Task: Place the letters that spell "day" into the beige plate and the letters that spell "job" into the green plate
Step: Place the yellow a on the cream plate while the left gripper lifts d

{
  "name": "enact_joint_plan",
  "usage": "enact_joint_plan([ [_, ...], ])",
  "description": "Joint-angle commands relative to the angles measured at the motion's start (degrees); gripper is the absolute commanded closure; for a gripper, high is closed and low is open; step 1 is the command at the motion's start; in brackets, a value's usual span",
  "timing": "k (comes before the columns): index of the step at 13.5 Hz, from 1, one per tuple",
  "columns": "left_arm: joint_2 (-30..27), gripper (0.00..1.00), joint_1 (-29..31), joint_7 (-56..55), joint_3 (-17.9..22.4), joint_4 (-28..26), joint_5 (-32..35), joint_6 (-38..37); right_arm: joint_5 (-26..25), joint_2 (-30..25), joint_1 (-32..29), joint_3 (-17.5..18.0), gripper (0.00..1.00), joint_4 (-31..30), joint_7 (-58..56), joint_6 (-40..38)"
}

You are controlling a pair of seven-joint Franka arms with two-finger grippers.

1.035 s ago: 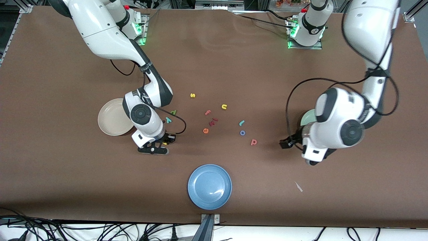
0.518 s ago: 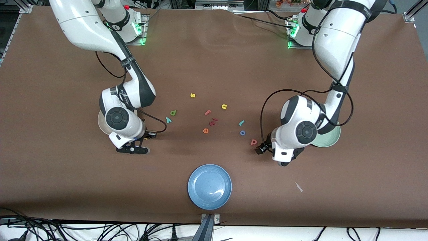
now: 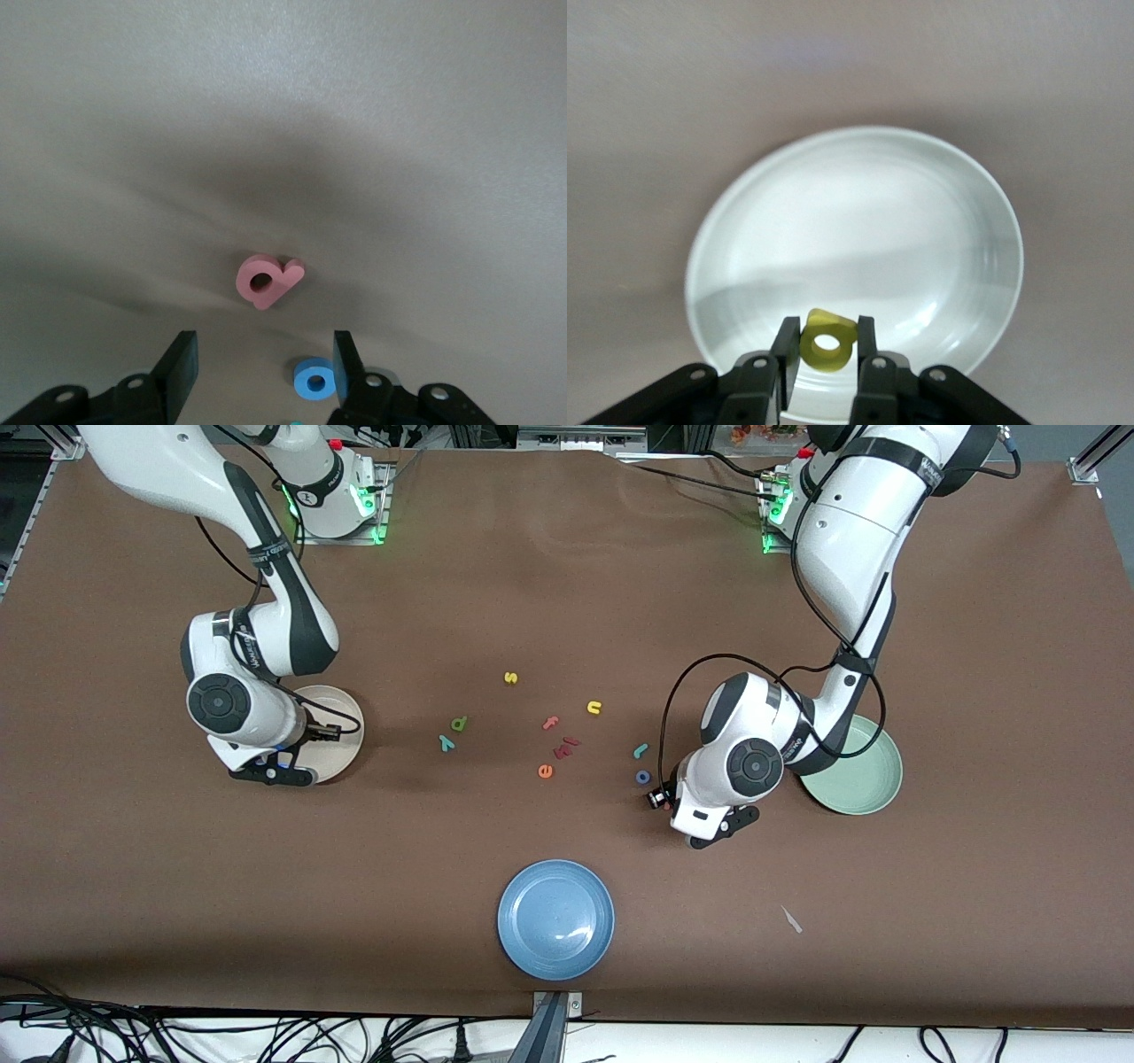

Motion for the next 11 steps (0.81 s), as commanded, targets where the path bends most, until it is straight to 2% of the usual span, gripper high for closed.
enact_joint_plan([
  [1, 0.94, 0.37, -0.22, 3.45, 0.75, 0.65, -0.19, 0.01, -0.03, -0.02, -0.08, -0.84, 0.81, -3.32, -0.39, 1.74],
  [3, 1.47, 0.37, -0.22, 3.82, 0.75, 0.92, -0.19, 0.19, -0.03, 1.56, -0.88, -0.85, 0.8, -4.64, -0.39, 4.28],
  [4, 1.9, 0.37, -0.22, 3.73, 0.75, 1.01, 0.15, 0.19, -0.03, 1.74, -0.97, -0.85, 0.71, -4.91, -0.13, 4.47],
  [6, 2.43, 0.39, -0.57, 3.73, 0.84, 1.01, 0.42, 0.28, -0.03, 1.4, -0.97, -0.85, 0.0, -4.56, 0.23, 3.94],
  [9, 2.61, 0.45, -0.57, 3.82, 0.92, 1.18, 0.51, 1.41, 0.14, 0.17, -0.7, 0.55, 0.0, -2.28, 0.31, 1.93],
  [11, 2.78, 0.48, -0.57, 3.73, 1.01, 1.18, 0.6, 2.56, 3.11, 0.16, -0.44, 2.66, 0.0, 1.05, 1.19, -1.06],
])
